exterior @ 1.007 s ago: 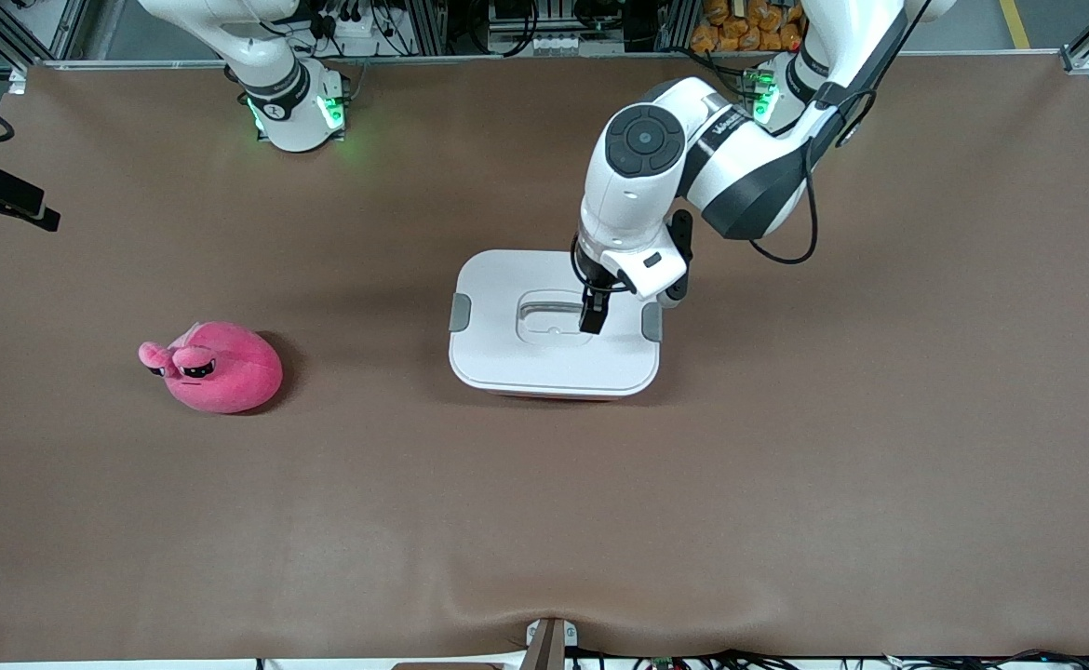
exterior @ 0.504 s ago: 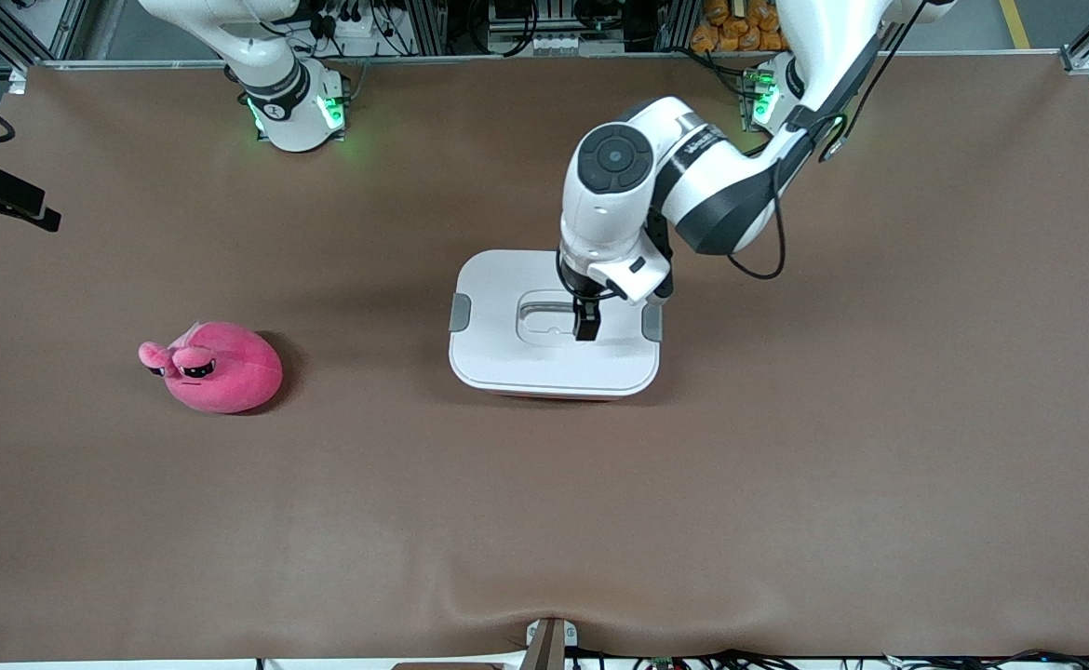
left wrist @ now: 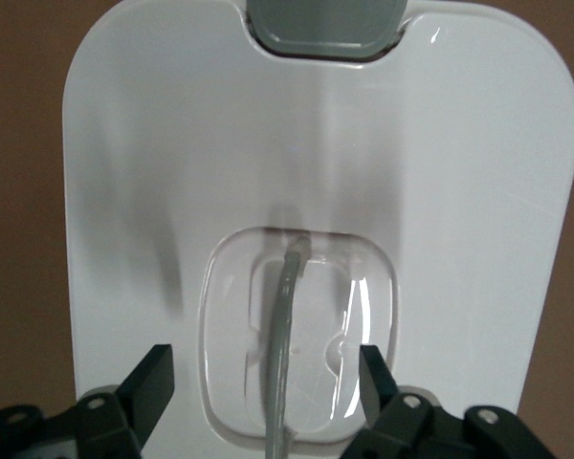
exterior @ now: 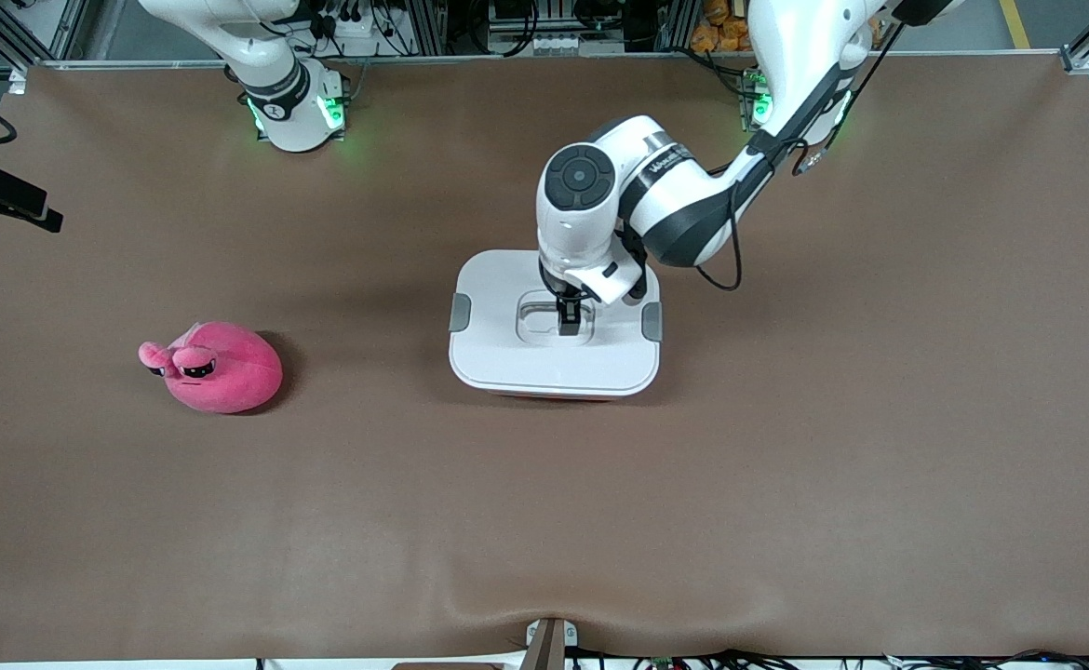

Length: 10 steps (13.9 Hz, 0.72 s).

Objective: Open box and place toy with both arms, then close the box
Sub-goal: 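Lower the left gripper and grasp the clear lid handle, then reach the right gripper toward the pink plush toy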

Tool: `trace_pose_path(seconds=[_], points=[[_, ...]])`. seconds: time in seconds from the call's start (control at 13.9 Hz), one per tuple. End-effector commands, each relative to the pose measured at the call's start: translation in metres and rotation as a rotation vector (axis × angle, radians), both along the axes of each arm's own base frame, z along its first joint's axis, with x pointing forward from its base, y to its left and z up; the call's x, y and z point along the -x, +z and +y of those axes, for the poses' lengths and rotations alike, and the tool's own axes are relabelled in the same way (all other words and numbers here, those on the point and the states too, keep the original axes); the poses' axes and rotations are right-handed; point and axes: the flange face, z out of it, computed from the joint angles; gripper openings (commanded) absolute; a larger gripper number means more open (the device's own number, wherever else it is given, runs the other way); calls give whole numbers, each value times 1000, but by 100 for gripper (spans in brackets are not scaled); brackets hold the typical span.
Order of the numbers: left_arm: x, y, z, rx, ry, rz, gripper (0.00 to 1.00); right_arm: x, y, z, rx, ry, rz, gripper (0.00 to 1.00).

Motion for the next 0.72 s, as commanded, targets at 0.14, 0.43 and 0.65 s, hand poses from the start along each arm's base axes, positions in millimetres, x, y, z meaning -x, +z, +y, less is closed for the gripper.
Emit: trace_pose_path(seconds=[0.14,0.43,0.65], points=[[-2,-1,-7,-11,16,-24,71,-7,-16,9,-10,10,42,100],[0,-4,-11,-4,10,-27,53,-13,-33,9,-12,10,91,100],[-1,-3,-12,2,10,-32,39,-18,-46,16,-13,24,114,100]])
